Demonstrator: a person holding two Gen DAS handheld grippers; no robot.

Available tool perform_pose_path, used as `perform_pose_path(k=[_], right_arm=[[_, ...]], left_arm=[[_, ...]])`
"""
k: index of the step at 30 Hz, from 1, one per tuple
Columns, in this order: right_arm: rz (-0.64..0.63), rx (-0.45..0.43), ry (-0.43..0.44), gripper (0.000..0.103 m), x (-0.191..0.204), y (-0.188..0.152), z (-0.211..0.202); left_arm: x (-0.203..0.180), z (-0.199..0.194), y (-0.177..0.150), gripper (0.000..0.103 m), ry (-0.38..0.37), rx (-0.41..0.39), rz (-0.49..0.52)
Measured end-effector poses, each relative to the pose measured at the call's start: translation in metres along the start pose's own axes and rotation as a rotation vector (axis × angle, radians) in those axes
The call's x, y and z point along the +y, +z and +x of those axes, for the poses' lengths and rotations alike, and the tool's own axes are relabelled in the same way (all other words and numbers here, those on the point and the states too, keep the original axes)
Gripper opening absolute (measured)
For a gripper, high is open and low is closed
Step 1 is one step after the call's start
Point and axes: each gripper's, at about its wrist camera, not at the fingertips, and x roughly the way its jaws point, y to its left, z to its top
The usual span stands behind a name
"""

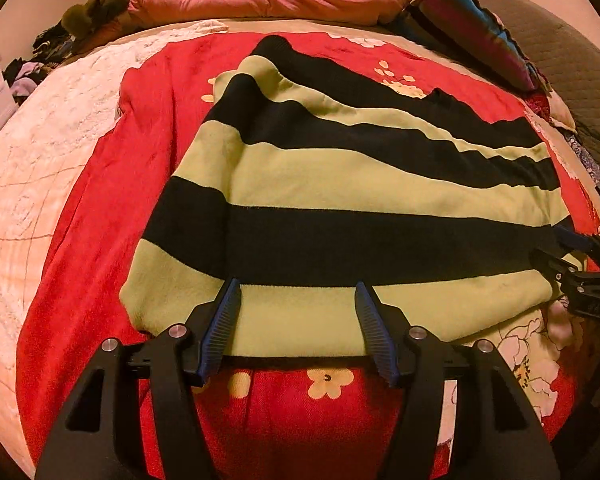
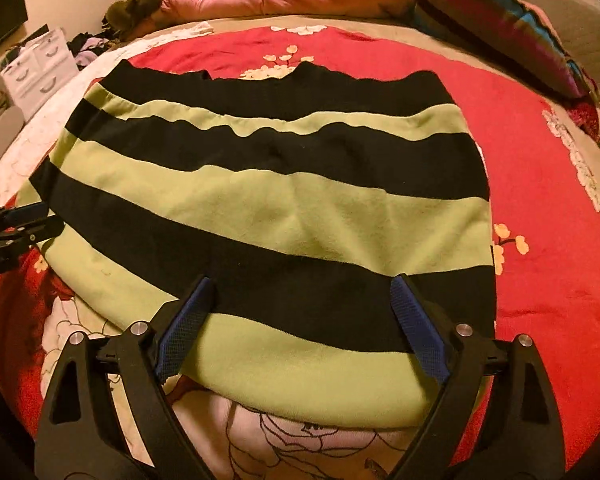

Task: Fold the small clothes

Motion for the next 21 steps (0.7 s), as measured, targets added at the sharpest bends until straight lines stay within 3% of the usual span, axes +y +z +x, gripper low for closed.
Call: perform_pose_path(k=[4, 8, 15, 16, 18, 21], right_arm=[[0.024, -0.071, 0.025, 0.083, 0.000, -0.002, -0.019], [0.027, -0.145, 0.015, 0.085, 0.004, -0.001, -0.037], [-0.011, -0.236, -0.023, 0.085, 0.017, -0.004, -0.065], [-0.014, -0.245, -0.023, 0.085, 0.019, -0.004, -0.068], [-0.017, -0.255, -0.024, 0.094, 0.021, -0.004, -0.073], [-0.014, -0.277, -0.019, 0.094, 0.026, -0.007, -0.081]], left_arm=[[0.006, -0.016, 0.000, 0.059, -0.050, -0.031, -0.038], [0.008, -0.034, 0.001, 0.059, -0.054, -0.055, -0.039], [0.013, -0.066, 0.006, 0.070, -0.055, -0.101, -0.048], [0.014, -0.072, 0.005, 0.075, -0.048, -0.111, -0.049], [0.017, -0.079, 0.006, 0.075, -0.039, -0.124, -0.054], [0.023, -0.090, 0.006, 0.075, -0.032, -0.138, -0.068]])
